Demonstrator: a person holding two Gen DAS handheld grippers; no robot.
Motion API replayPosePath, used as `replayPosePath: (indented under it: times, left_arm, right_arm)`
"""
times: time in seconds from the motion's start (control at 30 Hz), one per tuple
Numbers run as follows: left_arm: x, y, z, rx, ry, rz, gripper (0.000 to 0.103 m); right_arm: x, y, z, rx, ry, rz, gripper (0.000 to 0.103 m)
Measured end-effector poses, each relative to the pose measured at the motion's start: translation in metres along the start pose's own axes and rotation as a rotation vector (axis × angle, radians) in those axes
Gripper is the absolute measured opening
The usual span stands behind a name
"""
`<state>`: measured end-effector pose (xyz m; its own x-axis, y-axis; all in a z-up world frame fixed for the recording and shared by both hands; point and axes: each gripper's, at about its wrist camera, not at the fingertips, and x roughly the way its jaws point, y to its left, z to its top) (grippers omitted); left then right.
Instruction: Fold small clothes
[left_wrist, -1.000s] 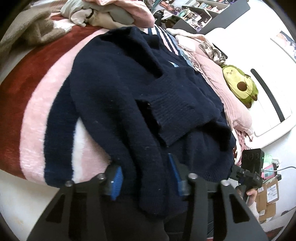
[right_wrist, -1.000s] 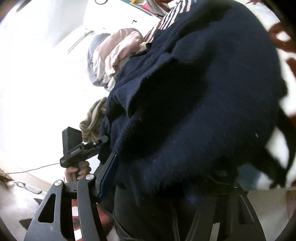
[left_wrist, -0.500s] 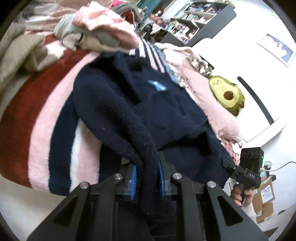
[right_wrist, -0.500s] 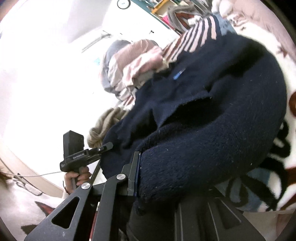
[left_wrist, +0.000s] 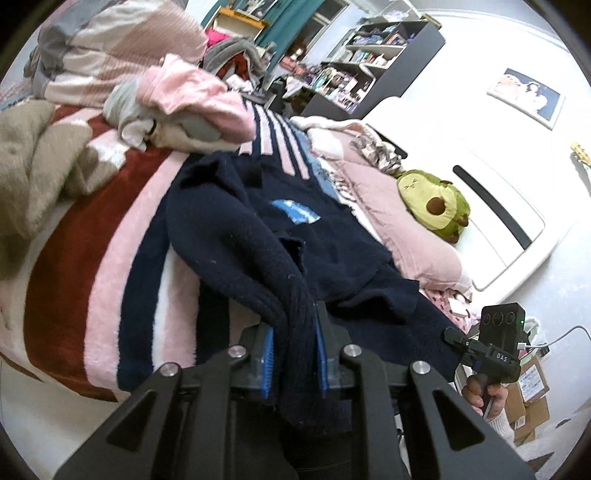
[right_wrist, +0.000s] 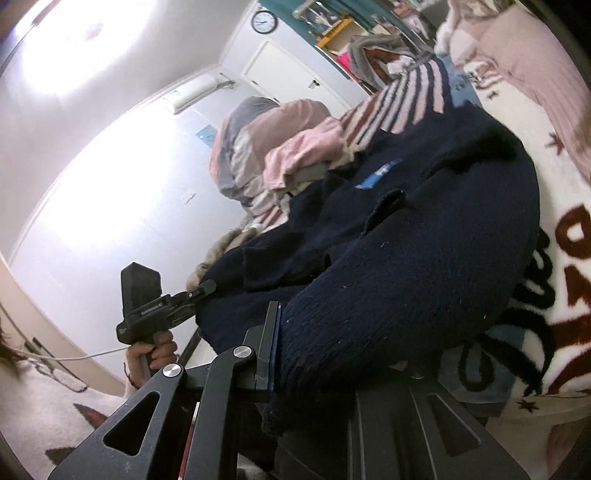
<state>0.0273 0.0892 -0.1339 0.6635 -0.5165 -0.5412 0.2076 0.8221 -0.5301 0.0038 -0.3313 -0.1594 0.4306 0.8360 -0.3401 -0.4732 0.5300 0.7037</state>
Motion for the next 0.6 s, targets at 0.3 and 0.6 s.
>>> replayPosePath:
  times: [0.3,0.6]
  left_arm:
    - [-0.046,-0.016,-0.011,0.043,-0.073,-0.025,0.015]
    - [-0.111,-0.047,-0.03,0.115,-0.169,-0.044,0.015]
  right_arm:
    - [-0.016,0.043,-0.005,-0.094,-0.034,0.05,0.008]
    - [-0.046,0.098,-0.023,-0.212,-0.089,0.088,0.008]
